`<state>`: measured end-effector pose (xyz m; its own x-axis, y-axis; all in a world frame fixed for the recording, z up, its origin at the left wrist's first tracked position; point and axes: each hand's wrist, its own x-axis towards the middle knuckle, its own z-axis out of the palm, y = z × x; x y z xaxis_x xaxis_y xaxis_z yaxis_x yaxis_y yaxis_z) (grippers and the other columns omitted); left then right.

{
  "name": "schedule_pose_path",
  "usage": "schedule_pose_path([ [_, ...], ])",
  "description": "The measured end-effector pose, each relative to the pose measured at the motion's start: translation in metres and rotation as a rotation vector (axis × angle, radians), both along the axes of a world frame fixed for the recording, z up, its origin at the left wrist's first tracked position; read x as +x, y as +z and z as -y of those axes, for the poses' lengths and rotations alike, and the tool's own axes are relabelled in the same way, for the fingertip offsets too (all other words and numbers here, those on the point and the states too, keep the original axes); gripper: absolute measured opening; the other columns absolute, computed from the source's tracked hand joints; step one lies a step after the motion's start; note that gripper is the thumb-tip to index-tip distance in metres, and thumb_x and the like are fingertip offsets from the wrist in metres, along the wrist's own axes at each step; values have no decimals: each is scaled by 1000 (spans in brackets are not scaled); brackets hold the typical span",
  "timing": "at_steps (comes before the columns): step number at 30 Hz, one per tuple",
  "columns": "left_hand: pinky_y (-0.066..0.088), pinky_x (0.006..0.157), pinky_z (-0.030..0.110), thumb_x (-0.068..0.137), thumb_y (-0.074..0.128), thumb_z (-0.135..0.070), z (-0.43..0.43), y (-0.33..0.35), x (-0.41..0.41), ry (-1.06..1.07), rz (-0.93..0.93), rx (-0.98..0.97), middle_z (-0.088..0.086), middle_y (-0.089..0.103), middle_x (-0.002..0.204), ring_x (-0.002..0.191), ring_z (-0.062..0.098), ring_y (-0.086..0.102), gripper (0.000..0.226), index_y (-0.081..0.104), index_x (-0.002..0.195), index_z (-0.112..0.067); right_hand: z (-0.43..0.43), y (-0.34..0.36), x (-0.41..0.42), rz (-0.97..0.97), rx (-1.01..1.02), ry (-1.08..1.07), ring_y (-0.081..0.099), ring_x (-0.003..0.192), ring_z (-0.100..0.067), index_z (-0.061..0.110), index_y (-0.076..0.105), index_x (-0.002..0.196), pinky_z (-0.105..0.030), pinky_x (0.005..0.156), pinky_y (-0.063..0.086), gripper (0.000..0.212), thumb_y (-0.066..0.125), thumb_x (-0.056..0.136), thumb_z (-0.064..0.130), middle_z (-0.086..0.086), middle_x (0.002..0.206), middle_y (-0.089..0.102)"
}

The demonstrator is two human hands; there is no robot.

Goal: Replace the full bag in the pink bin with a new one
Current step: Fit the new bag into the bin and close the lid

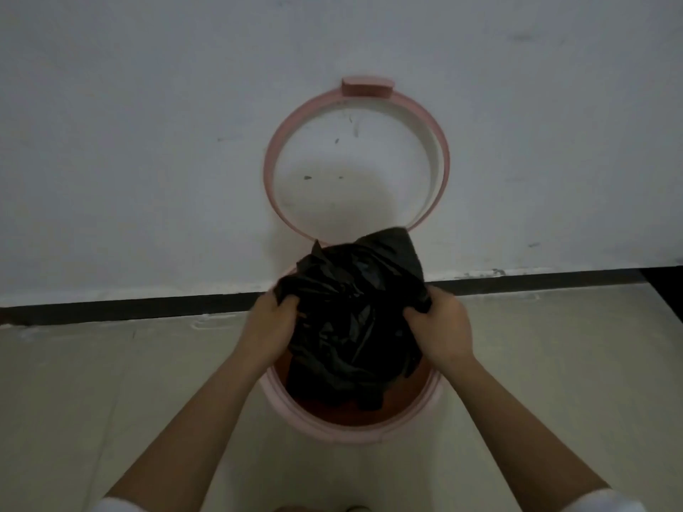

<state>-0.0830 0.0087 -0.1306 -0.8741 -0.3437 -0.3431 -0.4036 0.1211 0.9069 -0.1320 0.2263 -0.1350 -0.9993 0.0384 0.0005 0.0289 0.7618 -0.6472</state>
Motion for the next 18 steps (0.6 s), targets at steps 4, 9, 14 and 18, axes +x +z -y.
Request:
schedule_pose_path([
  [4, 39, 57, 30, 91, 45, -18, 3, -16, 10, -245, -120, -646, 4, 61, 73, 69, 24, 57, 13, 56, 92, -12, 5, -10, 5, 4, 115, 152, 59, 85, -28, 8, 60, 99, -32, 62, 43, 26, 62, 76, 18, -13, 97, 64],
  [9, 40, 70, 26, 85, 52, -14, 0, -11, 17, -132, -125, -456, 3, 69, 95, 85, 20, 61, 45, 54, 130, -21, 4, -9, 9, 57, 54, 119, 63, 75, -29, 6, 67, 86, -29, 55, 37, 15, 64, 75, 15, -15, 78, 67],
  [14, 30, 111, 42, 84, 49, -29, 16, -8, 31, -197, -379, -731, 10, 34, 151, 134, 29, 34, 70, 24, 149, -28, -16, 13, 24, 62, -262, -77, 64, 73, -24, 4, 65, 87, -35, 65, 49, 15, 70, 77, 13, -11, 80, 70],
  [18, 11, 119, 51, 92, 28, -46, -9, -33, 23, -934, -46, -953, -2, 23, 159, 147, 25, 10, 52, 37, 143, -37, -9, 11, 32, 214, -436, -140, 67, 78, -22, 10, 67, 80, -32, 70, 51, 5, 69, 77, 13, -5, 78, 70],
])
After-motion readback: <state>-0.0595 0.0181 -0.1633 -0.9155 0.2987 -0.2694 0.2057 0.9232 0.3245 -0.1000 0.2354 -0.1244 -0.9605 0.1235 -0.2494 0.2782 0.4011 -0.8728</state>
